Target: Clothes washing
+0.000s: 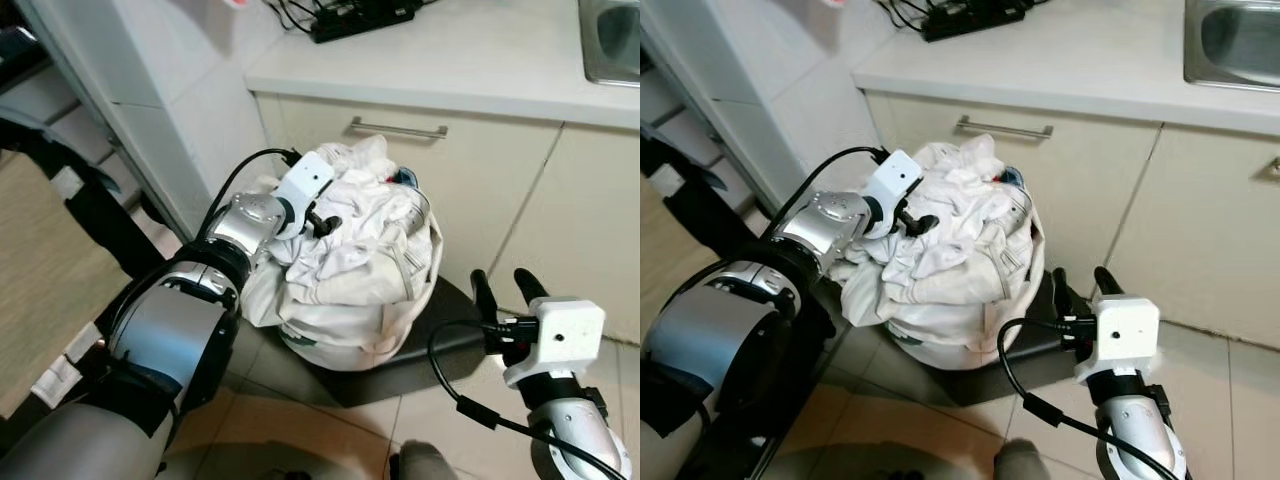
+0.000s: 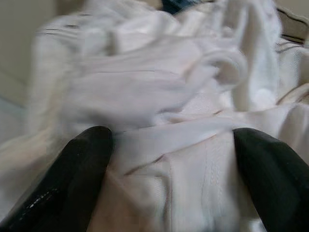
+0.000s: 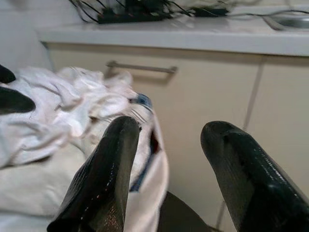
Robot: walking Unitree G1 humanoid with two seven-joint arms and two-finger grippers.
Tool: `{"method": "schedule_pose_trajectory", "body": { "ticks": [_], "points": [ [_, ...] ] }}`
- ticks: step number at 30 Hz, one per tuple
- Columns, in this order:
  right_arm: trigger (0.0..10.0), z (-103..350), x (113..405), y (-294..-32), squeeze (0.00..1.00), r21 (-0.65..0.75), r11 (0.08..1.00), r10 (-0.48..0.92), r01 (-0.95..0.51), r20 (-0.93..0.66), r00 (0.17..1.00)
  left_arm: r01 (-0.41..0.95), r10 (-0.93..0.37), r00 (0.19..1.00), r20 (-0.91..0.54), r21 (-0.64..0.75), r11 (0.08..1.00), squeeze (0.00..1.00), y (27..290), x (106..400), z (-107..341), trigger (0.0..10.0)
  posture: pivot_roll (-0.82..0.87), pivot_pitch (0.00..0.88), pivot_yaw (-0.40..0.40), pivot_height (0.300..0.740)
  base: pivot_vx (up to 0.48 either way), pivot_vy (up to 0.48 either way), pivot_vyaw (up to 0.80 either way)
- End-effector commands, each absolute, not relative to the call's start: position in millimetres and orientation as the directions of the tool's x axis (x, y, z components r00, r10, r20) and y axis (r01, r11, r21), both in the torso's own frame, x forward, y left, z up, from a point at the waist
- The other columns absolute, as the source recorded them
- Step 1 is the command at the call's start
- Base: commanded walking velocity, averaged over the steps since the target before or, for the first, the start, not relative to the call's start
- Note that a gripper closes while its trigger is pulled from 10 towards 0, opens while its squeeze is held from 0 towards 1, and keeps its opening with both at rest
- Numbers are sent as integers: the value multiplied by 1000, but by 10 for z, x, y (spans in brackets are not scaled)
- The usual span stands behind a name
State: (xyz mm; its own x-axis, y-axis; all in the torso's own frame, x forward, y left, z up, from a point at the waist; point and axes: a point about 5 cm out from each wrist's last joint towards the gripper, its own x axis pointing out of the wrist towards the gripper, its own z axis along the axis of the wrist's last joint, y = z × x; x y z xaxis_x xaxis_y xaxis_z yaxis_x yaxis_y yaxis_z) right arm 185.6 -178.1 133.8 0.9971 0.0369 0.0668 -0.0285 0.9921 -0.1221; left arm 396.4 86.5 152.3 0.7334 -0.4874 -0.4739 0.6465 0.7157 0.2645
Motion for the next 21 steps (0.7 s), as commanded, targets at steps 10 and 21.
{"method": "schedule_pose_trajectory", "body": {
  "ticks": [10, 21],
  "points": [
    [10000, 1434, 1744, -1805, 0, -136, 991, 12, -4, 54, 998, 609, -388, 729, -565, 275, 744, 0, 964, 3827, 1135, 0, -517, 165, 181, 723, 0, 0, 0],
    [10000, 1430, 1769, -1801, 0, -135, 991, 17, -11, 44, 999, 400, -287, 887, -361, 293, 868, 0, 1137, 3942, 1313, 0, -500, 156, 165, 723, 0, 0, 0]
  ]
}}
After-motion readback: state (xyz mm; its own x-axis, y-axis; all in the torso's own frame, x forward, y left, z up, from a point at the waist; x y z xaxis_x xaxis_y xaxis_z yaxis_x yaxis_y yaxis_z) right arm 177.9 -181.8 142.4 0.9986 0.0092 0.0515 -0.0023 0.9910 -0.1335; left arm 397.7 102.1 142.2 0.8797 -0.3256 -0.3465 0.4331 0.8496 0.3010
